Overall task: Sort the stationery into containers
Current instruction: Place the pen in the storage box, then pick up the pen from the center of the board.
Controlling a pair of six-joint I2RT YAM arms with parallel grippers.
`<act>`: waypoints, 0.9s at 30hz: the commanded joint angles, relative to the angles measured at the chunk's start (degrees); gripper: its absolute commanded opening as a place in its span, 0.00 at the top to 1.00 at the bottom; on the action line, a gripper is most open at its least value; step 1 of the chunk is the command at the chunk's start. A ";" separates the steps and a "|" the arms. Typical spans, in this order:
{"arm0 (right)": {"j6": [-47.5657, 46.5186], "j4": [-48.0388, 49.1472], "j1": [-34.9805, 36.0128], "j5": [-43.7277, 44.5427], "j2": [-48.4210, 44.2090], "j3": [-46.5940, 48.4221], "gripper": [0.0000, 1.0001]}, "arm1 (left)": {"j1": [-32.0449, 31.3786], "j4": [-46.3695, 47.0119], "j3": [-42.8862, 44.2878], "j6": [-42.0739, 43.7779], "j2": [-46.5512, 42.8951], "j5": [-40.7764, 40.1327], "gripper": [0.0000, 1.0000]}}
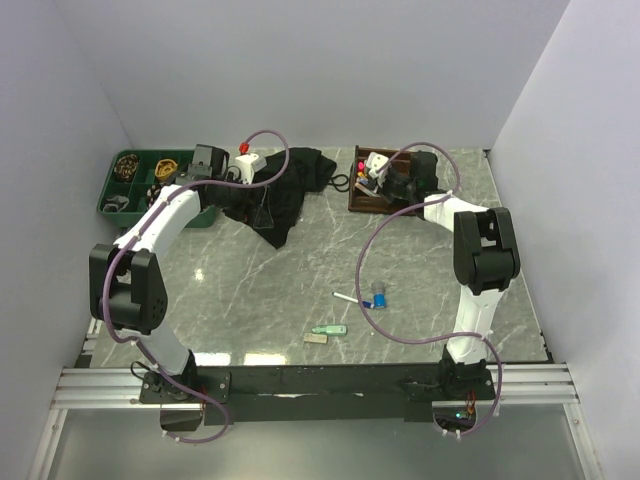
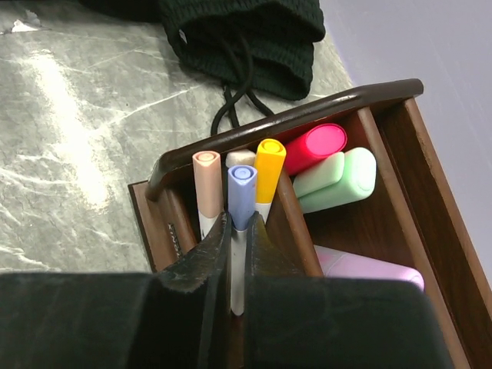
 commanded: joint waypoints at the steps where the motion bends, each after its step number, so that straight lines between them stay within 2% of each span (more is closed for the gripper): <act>1: 0.18 -1.35 -0.92 4.33 -2.11 -0.37 0.86 | -0.29 1.13 1.42 0.85 -1.26 0.93 0.09; 2: 0.36 -1.17 -1.01 4.42 -2.46 -0.37 0.82 | -0.29 1.13 1.25 0.85 -1.26 1.02 0.09; 3: 0.71 -0.99 -0.92 4.60 -2.63 -0.28 0.73 | -0.29 1.22 1.24 0.85 -1.26 1.19 0.09; 6: 0.80 -1.17 -1.01 5.30 -3.86 -0.28 0.61 | -0.38 1.48 1.07 0.58 -1.61 1.45 0.09; 7: 0.72 -1.08 -0.92 5.39 -4.13 -0.54 0.60 | -0.29 1.66 1.07 0.58 -1.70 1.46 0.09; 16: 1.50 -3.45 -0.92 5.21 -10.10 -1.34 0.56 | -0.29 3.15 0.54 -0.21 -2.31 3.65 0.09; 20: 2.64 -6.87 -0.83 5.74 -13.70 -1.07 0.55 | -0.29 3.68 0.54 -0.12 -3.28 4.97 0.09; 23: 5.19 -13.44 -0.74 4.78 -19.49 -1.68 0.54 | -1.08 3.33 -0.86 1.54 -5.03 5.85 0.09; 26: 8.79 -17.94 -0.74 2.23 -27.57 -4.32 0.53 | -6.16 1.93 -2.88 5.85 -7.32 5.59 0.10; 27: 10.19 -21.70 -0.74 1.53 -29.68 -5.80 0.53 | -10.01 1.05 -3.15 6.90 -8.37 5.07 0.10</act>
